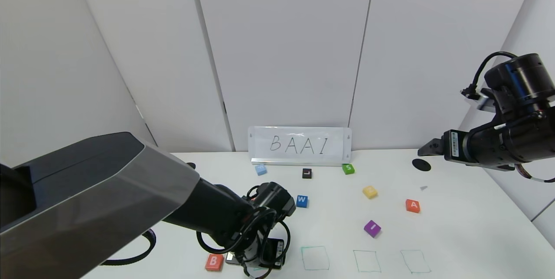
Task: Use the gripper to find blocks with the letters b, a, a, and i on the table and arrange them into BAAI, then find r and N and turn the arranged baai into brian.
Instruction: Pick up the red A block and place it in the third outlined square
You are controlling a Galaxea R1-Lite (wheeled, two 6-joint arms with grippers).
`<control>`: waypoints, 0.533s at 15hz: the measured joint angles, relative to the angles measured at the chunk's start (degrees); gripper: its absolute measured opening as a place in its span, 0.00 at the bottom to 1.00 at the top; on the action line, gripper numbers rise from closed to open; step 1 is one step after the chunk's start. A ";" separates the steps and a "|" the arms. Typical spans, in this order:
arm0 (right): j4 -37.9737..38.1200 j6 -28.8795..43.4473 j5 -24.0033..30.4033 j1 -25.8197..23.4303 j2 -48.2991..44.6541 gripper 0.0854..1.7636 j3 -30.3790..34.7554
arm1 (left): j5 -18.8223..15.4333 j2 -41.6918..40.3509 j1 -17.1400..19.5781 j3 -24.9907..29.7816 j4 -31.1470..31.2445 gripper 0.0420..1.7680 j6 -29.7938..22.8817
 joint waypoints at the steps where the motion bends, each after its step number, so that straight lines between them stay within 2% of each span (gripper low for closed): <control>1: 0.02 0.00 -0.02 -0.01 0.00 0.97 0.00 | 0.13 -0.02 0.00 -0.01 -0.01 0.83 0.00; 6: 0.00 0.02 0.00 0.00 0.00 0.97 0.00 | 0.87 -0.30 1.16 -0.15 -0.11 0.89 0.00; 8: 0.02 0.00 -0.02 0.00 0.00 0.97 0.00 | 2.40 -0.41 1.27 -0.15 -0.11 0.91 0.04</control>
